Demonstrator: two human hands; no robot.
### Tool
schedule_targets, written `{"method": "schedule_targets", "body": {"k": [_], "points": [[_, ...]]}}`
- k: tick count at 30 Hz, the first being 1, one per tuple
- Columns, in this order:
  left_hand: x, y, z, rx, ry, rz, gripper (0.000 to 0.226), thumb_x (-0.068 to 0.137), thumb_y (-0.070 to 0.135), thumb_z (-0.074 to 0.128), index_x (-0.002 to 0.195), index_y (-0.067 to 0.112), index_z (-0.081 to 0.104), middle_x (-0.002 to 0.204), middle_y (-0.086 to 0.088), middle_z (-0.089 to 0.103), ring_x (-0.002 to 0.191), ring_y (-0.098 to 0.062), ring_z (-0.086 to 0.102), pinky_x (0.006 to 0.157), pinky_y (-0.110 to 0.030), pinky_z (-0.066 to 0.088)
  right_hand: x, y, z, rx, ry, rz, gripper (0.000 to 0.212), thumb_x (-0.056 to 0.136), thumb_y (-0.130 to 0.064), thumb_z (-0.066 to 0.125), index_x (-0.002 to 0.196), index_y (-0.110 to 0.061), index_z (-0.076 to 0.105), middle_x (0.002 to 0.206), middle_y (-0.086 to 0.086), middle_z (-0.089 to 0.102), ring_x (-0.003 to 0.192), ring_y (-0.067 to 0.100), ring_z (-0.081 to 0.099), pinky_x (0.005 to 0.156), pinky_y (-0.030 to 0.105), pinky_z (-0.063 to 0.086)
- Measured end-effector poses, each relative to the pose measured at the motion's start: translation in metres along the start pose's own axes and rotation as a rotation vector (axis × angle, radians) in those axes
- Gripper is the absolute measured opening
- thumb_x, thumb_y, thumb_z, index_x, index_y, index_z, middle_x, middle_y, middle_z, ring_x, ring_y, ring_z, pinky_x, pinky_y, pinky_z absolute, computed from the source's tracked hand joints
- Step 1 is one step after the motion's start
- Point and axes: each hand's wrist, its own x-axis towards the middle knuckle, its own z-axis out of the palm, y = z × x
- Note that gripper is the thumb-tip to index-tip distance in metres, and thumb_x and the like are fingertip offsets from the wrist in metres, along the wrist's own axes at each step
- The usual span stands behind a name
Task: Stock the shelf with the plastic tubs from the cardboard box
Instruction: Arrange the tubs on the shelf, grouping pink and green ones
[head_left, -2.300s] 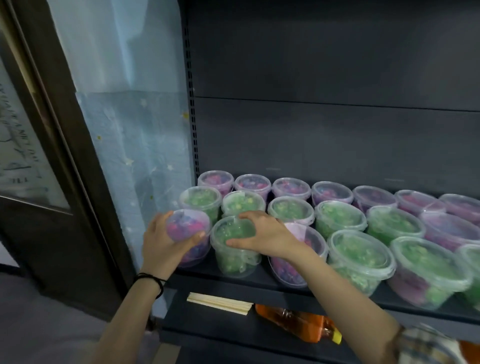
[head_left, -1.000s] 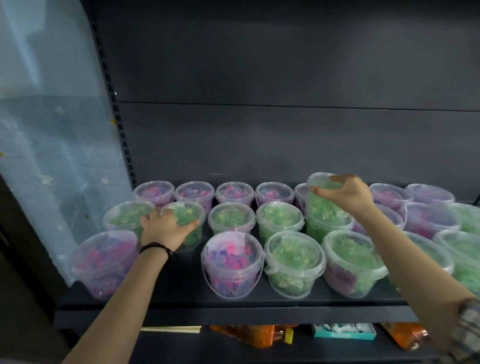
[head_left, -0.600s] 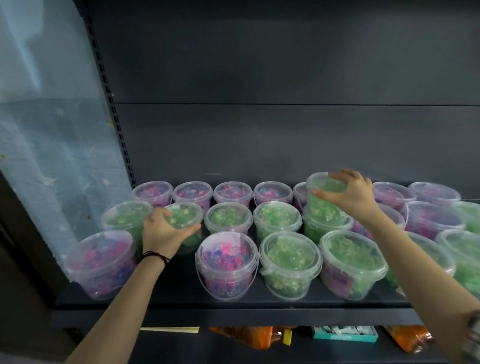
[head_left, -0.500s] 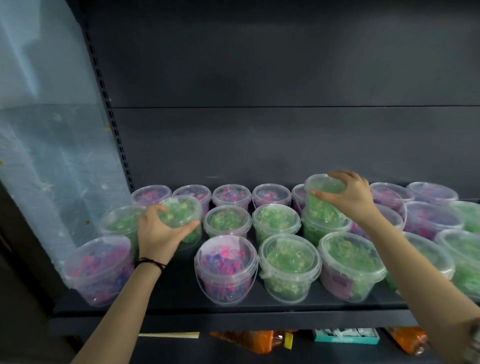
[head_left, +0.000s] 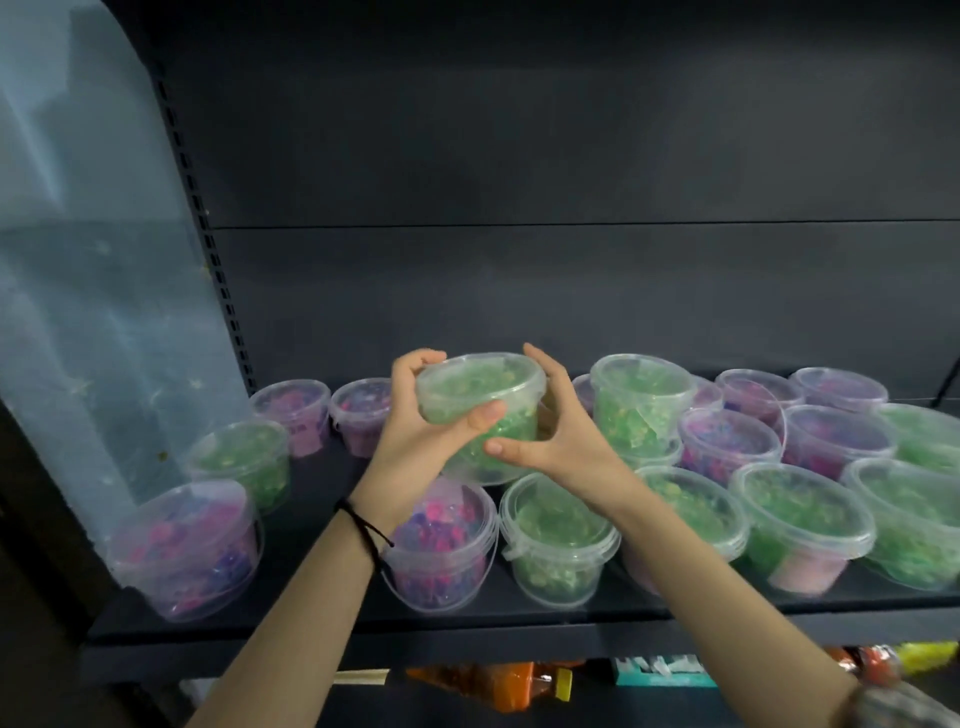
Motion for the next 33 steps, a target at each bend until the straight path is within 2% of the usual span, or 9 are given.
{"method": "schedule_targets", "body": {"k": [2,6,9,12,15,21,25,29,33], "points": [[-0.002,-0.005,0.004,0.008,-0.057,-0.034,0.084,0.056,0.042,0.083,0.127,0.035,0.039,0.135,0.000,0.045,0.122,-0.016,0.053,0.098,-0.040,0.049,-0.011,0.002,-0.005,-0.039,0.073,-0.025,0.105,0.055,-0.044,0.089,0.142,-0.040,0.031,0.141,-0.010,0.045,0.130,0.009,0.046,0.109,0.039,0.040],[-0.013,-0.017,0.000,0.167,-0.159,-0.089,0.081,0.062,0.058,0.080,0.124,0.057,0.028,0.141,0.012,0.041,0.126,0.006,0.042,0.098,-0.020,0.043,-0.037,0.006,-0.031,-0.015,0.257,-0.058,0.102,0.051,-0.039,0.090,0.138,-0.034,0.037,0.136,-0.007,0.051,0.125,0.009,0.052,0.106,0.039,0.044],[-0.029,-0.033,-0.017,0.612,-0.045,-0.083,0.074,0.053,0.075,0.073,0.115,0.054,0.039,0.124,0.031,0.041,0.126,0.001,0.036,0.104,-0.032,0.033,-0.060,0.008,-0.066,0.018,0.367,-0.054,0.100,0.053,-0.032,0.094,0.135,-0.034,0.038,0.129,-0.012,0.056,0.116,0.006,0.058,0.095,0.032,0.052],[-0.042,-0.047,-0.029,0.970,-0.076,-0.125,0.075,0.046,0.086,0.057,0.111,0.050,0.049,0.119,0.027,0.046,0.123,-0.008,0.038,0.104,-0.039,0.032,-0.080,0.012,-0.095,-0.085,0.419,-0.047,0.095,0.050,-0.039,0.088,0.130,-0.042,0.037,0.116,-0.038,0.051,0.109,-0.011,0.054,0.084,0.013,0.049],[-0.048,-0.054,-0.030,1.037,-0.128,-0.154,0.084,0.044,0.092,0.051,0.115,0.047,0.054,0.131,0.022,0.046,0.126,-0.010,0.037,0.106,-0.040,0.031,-0.093,0.014,-0.109,-0.199,0.406,-0.038,0.092,0.050,-0.047,0.085,0.127,-0.050,0.033,0.119,-0.045,0.042,0.116,-0.011,0.046,0.090,0.008,0.041],[-0.049,-0.051,-0.030,1.051,-0.118,-0.194,0.087,0.043,0.093,0.052,0.117,0.046,0.055,0.137,0.022,0.043,0.129,-0.010,0.034,0.106,-0.042,0.029,-0.106,0.025,-0.114,-0.264,0.411,0.021,0.117,0.047,-0.056,0.082,0.144,-0.027,0.024,0.110,-0.060,0.030,0.113,-0.027,0.036,0.083,-0.005,0.034],[-0.051,-0.052,-0.036,1.016,-0.102,-0.224,0.086,0.042,0.090,0.054,0.116,0.047,0.054,0.140,0.017,0.042,0.131,-0.013,0.031,0.109,-0.044,0.031,-0.110,0.028,-0.115,-0.311,0.428,0.060,0.116,0.046,-0.061,0.081,0.143,-0.035,0.023,0.115,-0.058,0.028,0.113,-0.021,0.039,0.085,-0.001,0.035],[-0.052,-0.053,-0.040,1.020,-0.089,-0.234,0.092,0.042,0.090,0.053,0.121,0.042,0.055,0.143,0.014,0.041,0.134,-0.016,0.029,0.111,-0.044,0.029,-0.114,0.030,-0.114,-0.360,0.454,0.078,0.120,0.051,-0.058,0.081,0.150,-0.030,0.018,0.148,-0.020,0.029,0.128,-0.001,0.036,0.099,0.018,0.035],[-0.054,-0.051,-0.041,1.037,-0.116,-0.233,0.099,0.043,0.091,0.048,0.126,0.039,0.054,0.146,0.013,0.038,0.136,-0.017,0.027,0.111,-0.044,0.028,-0.119,0.023,-0.106,-0.366,0.498,0.109,0.120,0.056,-0.047,0.082,0.152,-0.021,0.015,0.152,-0.005,0.029,0.132,0.014,0.039,0.106,0.030,0.039]]}}
